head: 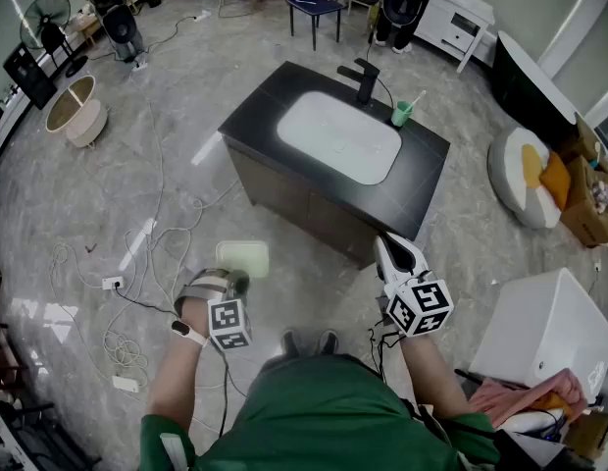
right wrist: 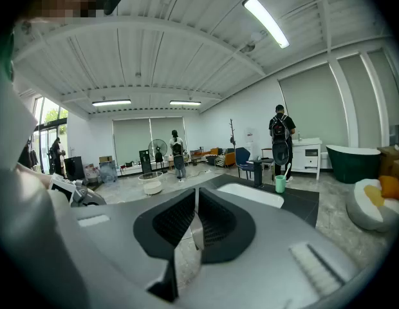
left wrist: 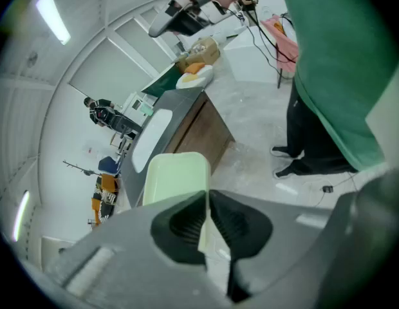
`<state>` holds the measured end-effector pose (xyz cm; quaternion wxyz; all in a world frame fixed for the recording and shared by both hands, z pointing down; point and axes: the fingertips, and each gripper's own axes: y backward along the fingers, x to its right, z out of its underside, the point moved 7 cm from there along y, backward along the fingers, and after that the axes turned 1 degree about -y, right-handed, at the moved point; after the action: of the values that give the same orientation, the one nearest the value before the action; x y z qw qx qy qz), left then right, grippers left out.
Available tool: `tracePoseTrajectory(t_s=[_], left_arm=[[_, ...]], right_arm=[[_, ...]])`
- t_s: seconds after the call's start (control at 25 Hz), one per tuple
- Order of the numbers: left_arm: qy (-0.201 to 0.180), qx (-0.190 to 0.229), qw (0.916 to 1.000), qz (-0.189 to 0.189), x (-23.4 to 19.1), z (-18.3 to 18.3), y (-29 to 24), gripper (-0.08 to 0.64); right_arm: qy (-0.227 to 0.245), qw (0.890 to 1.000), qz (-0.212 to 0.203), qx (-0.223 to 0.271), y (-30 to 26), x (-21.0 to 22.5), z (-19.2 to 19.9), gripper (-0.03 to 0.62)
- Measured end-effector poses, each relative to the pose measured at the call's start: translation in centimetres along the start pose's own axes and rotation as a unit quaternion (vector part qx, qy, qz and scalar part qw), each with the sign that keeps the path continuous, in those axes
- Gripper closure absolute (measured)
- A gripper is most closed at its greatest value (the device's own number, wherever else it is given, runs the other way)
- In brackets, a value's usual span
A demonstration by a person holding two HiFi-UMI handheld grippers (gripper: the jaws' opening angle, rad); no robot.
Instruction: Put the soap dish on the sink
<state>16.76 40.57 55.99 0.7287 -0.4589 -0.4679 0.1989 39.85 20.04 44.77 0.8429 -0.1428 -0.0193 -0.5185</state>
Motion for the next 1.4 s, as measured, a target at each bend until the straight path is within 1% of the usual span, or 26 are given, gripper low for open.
tracePoseTrajectory(t_s=[0.08,0.2,0.4,0.48,0.56,0.68,0.84,1.0,1.24,1.4], left_arm=[[0.01,0.012,0.9999,0.004,1.4,-1.1,1.8,0.541],[0.02,0.024,0.9995,0.002,3.0,-2.7,3.7,0.543],[0.02,0.017,0.9996,-0.003,4.0,-4.6,5.2,0.543],[0.022,0.014,0.9997,0.003,4.1,-5.2,5.7,0.543],[0.024,0.012,0.9996,0.009,4.1,-5.8,6.1,0.543],[0.018,0.01,0.9998,0.002,3.7,-6.6,6.1,0.543],[0.031,0.024,0.9992,-0.003,2.0,-8.1,6.1,0.543],[0.033,0.022,0.9991,-0.014,-0.6,-8.3,5.8,0.543],[0.023,0.021,0.9992,-0.025,-5.7,-6.1,4.7,0.543],[0.015,0.028,0.9994,-0.016,-8.9,-3.7,2.5,0.543]], right_arm=[[-0.006,1.0,-0.003,0.002,1.7,-0.8,-0.2,0.574],[-0.002,1.0,-0.006,0.011,3.9,-1.5,-0.5,0.574],[-0.015,1.0,-0.014,0.02,5.6,-1.3,-0.2,0.574],[-0.017,0.999,-0.02,0.029,6.2,-1.2,-0.5,0.574],[-0.012,0.999,-0.025,0.036,6.8,-1.1,-0.9,0.575],[-0.001,0.999,-0.033,0.036,7.3,-0.7,-1.1,0.575],[0.004,0.998,-0.046,0.034,7.2,0.6,-1.1,0.575],[0.004,0.999,-0.043,0.024,5.1,2.0,-0.9,0.575],[0.005,0.999,-0.048,0.017,0.2,2.1,-2.1,0.575],[0.006,0.999,-0.035,0.011,-3.9,1.9,-2.7,0.575]])
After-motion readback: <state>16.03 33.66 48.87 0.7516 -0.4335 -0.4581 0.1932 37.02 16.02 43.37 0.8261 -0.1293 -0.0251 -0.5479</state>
